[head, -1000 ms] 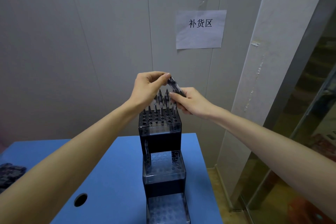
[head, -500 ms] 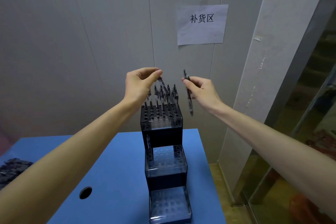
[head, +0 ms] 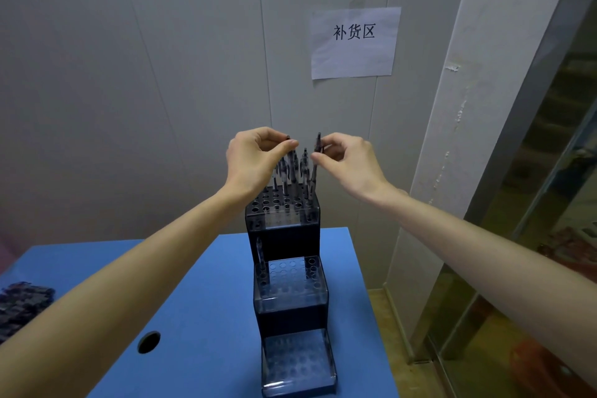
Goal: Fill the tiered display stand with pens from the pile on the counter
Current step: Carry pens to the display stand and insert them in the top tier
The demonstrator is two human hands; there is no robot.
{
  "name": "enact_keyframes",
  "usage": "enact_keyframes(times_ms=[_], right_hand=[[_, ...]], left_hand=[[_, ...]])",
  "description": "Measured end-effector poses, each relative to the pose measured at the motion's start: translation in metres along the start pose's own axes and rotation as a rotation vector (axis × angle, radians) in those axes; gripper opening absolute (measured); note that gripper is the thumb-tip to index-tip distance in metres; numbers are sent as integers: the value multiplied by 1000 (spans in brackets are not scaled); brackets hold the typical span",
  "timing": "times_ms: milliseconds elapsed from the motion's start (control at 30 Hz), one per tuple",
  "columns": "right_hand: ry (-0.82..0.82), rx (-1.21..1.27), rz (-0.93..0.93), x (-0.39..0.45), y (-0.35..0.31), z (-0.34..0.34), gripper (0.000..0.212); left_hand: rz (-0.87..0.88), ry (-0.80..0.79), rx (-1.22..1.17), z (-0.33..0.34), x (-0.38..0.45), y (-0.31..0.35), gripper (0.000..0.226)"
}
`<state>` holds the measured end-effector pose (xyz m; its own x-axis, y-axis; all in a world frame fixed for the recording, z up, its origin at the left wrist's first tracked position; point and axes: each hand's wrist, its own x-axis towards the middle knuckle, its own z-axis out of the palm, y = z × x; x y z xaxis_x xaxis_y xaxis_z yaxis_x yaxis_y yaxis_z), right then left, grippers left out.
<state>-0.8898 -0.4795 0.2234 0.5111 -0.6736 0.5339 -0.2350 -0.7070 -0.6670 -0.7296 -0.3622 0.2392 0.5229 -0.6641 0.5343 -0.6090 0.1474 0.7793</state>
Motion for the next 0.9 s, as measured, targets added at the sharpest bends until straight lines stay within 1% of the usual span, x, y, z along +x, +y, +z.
enact_keyframes(times_ms=[100,200,267,333,400,633,700,800,833,900], right_hand=[[-22,-115,-7,-4,0,1,26],[-43,-162,-15,-4,-9,-1,25],[-115,-192,10,-2,-15,-3,25],[-225,-316,45,-3,-20,-2,26],[-267,-400,71,-5,-22,2,25],[-233,-398,100,-12,-14,8,34],[-224,-391,94,-12,-14,8,35],[-189,-375,86,-16,-15,12,33],[-163,-380,79,-18,-14,14,31],[-112,-366,78,-23,-13,18,29]], left_hand=[[32,-22,71,1,-1,-4,18],[71,-78,197,2,-2,-9,21],[82,-89,286,3,-4,-14,21],[91,-65,346,4,-5,-18,21],[107,-62,368,4,-5,-23,21],[149,-59,369,15,-12,-36,23],[203,-26,369,16,-16,-39,24],[306,90,423,11,-22,-44,21],[297,130,438,9,-23,-47,22],[185,158,451,4,-26,-55,33]])
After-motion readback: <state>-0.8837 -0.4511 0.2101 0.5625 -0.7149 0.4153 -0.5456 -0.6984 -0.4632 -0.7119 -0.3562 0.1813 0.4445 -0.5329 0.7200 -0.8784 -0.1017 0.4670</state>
